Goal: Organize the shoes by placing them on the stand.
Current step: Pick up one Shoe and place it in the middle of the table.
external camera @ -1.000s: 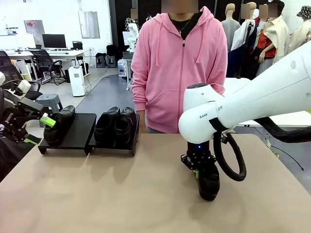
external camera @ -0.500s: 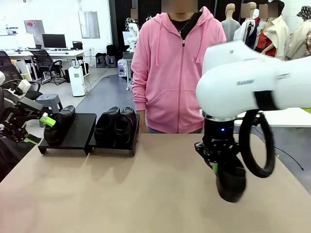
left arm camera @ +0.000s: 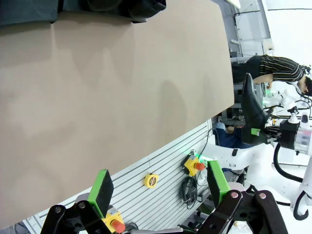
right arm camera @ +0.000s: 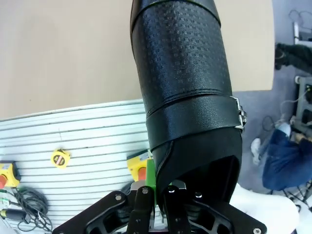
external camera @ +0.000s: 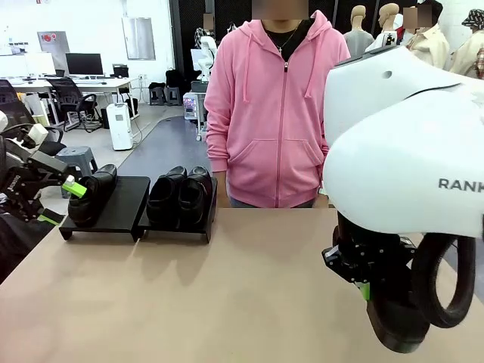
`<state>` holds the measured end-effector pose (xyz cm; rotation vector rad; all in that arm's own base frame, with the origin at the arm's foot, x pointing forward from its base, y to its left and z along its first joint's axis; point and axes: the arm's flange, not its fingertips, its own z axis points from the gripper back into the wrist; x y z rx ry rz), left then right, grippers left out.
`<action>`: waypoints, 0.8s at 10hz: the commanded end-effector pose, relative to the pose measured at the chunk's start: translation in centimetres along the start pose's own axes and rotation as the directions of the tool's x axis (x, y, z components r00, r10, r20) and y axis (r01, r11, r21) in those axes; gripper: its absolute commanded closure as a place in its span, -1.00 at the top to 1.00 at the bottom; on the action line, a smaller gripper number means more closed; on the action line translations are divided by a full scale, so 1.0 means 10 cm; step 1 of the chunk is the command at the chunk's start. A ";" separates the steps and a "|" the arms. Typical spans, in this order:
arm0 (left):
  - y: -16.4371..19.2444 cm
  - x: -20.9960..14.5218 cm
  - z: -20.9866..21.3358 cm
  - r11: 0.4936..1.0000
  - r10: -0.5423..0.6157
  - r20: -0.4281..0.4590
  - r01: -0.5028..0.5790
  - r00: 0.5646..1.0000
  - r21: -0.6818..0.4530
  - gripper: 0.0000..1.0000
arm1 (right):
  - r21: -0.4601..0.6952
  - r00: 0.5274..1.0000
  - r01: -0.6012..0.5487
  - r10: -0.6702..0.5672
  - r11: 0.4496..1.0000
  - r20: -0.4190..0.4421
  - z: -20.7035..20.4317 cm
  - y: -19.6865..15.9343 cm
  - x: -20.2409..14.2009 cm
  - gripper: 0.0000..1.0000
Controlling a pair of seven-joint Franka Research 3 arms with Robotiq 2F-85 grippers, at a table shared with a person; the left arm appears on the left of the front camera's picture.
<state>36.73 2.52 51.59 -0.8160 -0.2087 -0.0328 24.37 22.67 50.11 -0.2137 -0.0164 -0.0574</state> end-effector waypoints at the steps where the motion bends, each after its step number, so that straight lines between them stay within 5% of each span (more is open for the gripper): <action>1: 0.00 -0.01 0.02 1.000 -0.005 -0.006 0.005 1.000 0.002 1.00 | 0.031 1.000 0.000 0.001 1.000 -0.022 0.09 0.02 0.15 -1.00; 2: 0.00 -0.01 0.02 1.000 -0.005 -0.006 0.005 1.000 0.002 1.00 | 0.000 1.000 0.000 0.000 1.000 0.000 0.00 0.00 0.00 -1.00; 4: 0.00 -0.01 0.02 1.000 -0.005 -0.006 0.005 1.000 0.002 1.00 | -0.032 0.960 -0.126 0.130 0.992 0.249 0.55 0.46 -0.05 -1.00; 6: 0.00 -0.01 0.02 1.000 -0.005 -0.006 0.005 1.000 0.002 1.00 | 0.101 0.923 -0.230 0.184 0.968 0.339 0.78 1.19 0.03 -1.00; 8: 0.00 -0.01 0.02 1.000 -0.005 -0.006 0.005 1.000 0.002 1.00 | 0.201 0.925 -0.300 0.232 0.932 0.301 0.64 2.02 0.08 -1.00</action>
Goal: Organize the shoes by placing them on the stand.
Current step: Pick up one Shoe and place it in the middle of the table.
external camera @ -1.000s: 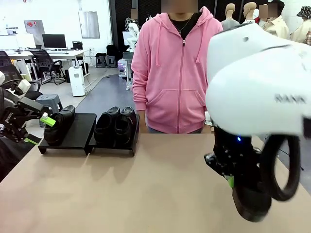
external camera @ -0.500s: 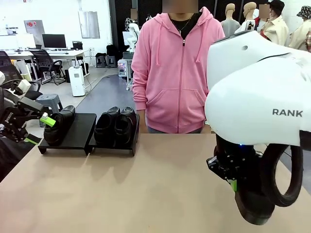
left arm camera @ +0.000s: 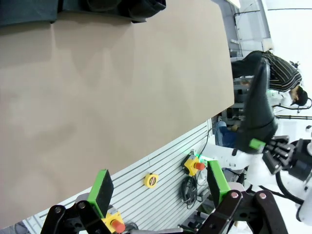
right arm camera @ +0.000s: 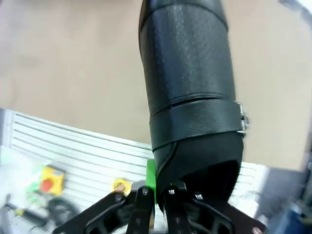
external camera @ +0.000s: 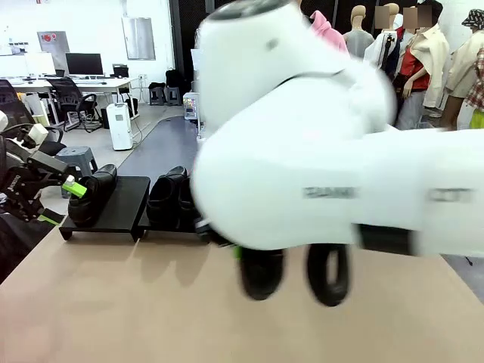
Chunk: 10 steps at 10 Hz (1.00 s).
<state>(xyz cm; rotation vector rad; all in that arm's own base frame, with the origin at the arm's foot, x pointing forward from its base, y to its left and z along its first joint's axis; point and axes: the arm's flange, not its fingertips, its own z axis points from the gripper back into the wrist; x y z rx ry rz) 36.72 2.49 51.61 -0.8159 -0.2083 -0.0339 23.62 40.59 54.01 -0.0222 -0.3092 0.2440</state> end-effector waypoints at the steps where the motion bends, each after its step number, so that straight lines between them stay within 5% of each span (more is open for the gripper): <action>1: 0.01 -0.01 0.02 1.000 -0.004 -0.006 0.004 1.000 0.002 1.00 | 0.043 0.996 0.062 -0.059 0.997 -0.072 -0.49 0.55 0.35 -1.00; 4: 0.01 -0.01 0.02 1.000 -0.004 -0.006 0.004 1.000 0.002 1.00 | 0.070 0.924 0.265 -0.232 0.962 -0.304 -1.23 1.01 0.45 -1.00; 5: 0.01 -0.01 0.02 1.000 -0.004 -0.006 0.004 1.000 0.002 1.00 | 0.002 0.900 0.314 -0.297 0.949 -0.318 -1.43 1.08 0.43 -1.00; 10: 0.01 -0.01 0.02 1.000 -0.004 -0.006 0.004 1.000 0.002 1.00 | 0.125 0.946 0.207 -0.166 0.970 -0.279 -1.80 0.82 0.52 -1.00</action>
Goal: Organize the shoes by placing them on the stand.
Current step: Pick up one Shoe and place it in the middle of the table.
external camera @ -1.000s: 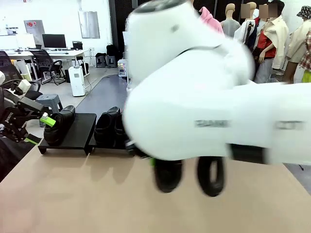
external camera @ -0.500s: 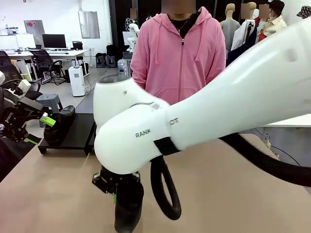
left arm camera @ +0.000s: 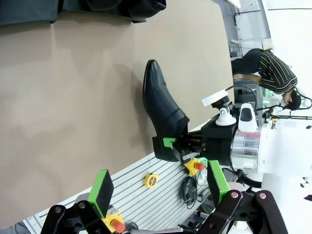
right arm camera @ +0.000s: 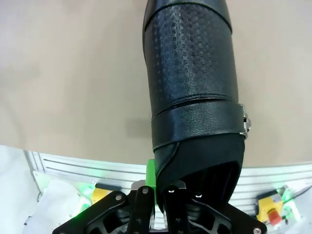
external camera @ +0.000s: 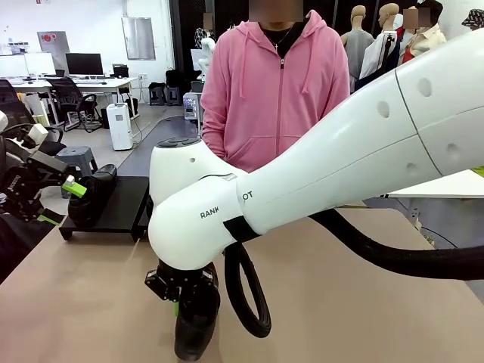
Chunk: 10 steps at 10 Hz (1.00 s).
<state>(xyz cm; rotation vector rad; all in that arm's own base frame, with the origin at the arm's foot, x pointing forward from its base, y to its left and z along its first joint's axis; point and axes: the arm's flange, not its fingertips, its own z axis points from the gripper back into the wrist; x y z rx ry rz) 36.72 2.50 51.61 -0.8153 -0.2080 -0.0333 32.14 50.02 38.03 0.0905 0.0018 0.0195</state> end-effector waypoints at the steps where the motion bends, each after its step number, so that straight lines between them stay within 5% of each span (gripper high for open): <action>1: 0.01 -0.01 0.02 1.000 -0.005 -0.006 0.005 1.000 0.001 1.00 | 0.030 0.998 -0.061 0.060 0.998 0.027 -0.04 0.01 0.00 -1.00; 2: 0.01 -0.01 0.02 1.000 -0.005 -0.006 0.005 1.000 0.001 1.00 | 0.019 0.997 -0.048 0.047 0.999 0.054 -0.07 0.01 0.01 -0.70; 3: 0.01 -0.01 0.02 1.000 -0.005 -0.006 0.005 1.000 0.001 1.00 | 0.028 0.997 -0.051 0.049 0.998 0.068 -0.10 0.00 0.03 0.48; 4: 0.01 -0.01 0.02 1.000 -0.005 -0.006 0.005 1.000 0.001 1.00 | 0.005 0.994 -0.042 0.041 0.999 0.100 -0.11 -0.02 0.03 1.00; 7: 0.01 -0.01 0.02 1.000 -0.005 -0.006 0.005 1.000 0.001 1.00 | 0.020 0.987 -0.035 0.031 0.999 0.160 -0.04 -0.07 -0.03 1.00; 10: 0.01 -0.01 0.02 1.000 -0.005 -0.006 0.005 1.000 0.001 1.00 | 0.185 0.993 -0.084 0.066 0.979 0.101 0.90 -0.65 -0.25 1.00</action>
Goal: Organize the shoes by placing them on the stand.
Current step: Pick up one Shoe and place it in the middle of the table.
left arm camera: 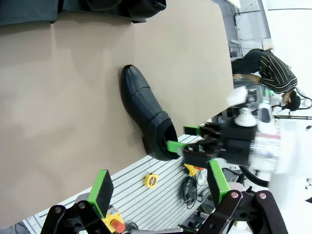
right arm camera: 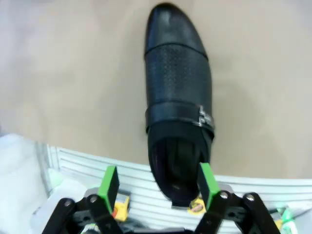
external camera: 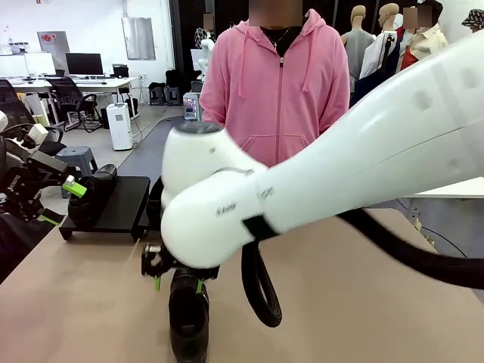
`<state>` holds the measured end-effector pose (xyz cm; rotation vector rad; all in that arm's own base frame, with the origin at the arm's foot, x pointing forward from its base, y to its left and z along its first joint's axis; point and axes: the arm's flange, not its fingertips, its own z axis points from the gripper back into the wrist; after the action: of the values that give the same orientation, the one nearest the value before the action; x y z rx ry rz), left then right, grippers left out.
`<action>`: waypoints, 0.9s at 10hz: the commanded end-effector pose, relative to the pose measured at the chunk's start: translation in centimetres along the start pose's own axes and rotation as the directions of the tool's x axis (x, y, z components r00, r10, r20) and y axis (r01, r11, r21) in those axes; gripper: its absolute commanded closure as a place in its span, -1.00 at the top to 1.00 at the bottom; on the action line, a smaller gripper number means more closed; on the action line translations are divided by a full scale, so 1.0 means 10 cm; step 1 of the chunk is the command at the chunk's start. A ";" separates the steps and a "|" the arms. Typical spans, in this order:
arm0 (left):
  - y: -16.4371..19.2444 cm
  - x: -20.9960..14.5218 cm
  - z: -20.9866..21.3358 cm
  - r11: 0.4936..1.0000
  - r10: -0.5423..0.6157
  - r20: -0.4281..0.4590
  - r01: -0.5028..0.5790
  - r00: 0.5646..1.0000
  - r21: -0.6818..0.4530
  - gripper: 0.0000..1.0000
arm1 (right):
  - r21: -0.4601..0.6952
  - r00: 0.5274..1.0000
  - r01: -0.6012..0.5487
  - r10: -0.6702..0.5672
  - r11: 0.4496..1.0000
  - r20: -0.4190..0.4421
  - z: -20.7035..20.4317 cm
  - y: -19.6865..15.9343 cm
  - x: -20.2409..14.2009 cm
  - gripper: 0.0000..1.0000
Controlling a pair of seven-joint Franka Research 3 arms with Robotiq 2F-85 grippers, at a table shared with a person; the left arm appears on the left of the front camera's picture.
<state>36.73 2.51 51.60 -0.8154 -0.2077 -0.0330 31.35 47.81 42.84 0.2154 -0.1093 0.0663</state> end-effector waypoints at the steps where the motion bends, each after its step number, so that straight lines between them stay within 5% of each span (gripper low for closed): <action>1: 0.01 -0.01 0.02 1.000 -0.005 -0.005 0.005 1.000 0.001 1.00 | 0.125 1.000 0.000 -0.003 0.992 0.019 0.92 -0.76 -0.18 1.00; 5: 0.01 -0.01 0.02 1.000 -0.005 -0.005 0.005 1.000 0.001 1.00 | 0.383 0.990 -0.008 -0.047 0.924 0.135 2.14 -2.65 -0.42 1.00; 9: 0.01 -0.01 0.02 1.000 -0.005 -0.005 0.005 1.000 0.001 1.00 | 0.502 0.999 0.046 -0.036 0.864 -0.030 2.09 -4.04 -0.72 1.00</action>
<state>36.73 2.57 51.59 -0.8150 -0.2073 -0.0315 24.93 5.29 55.90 0.7383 -0.1282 0.0440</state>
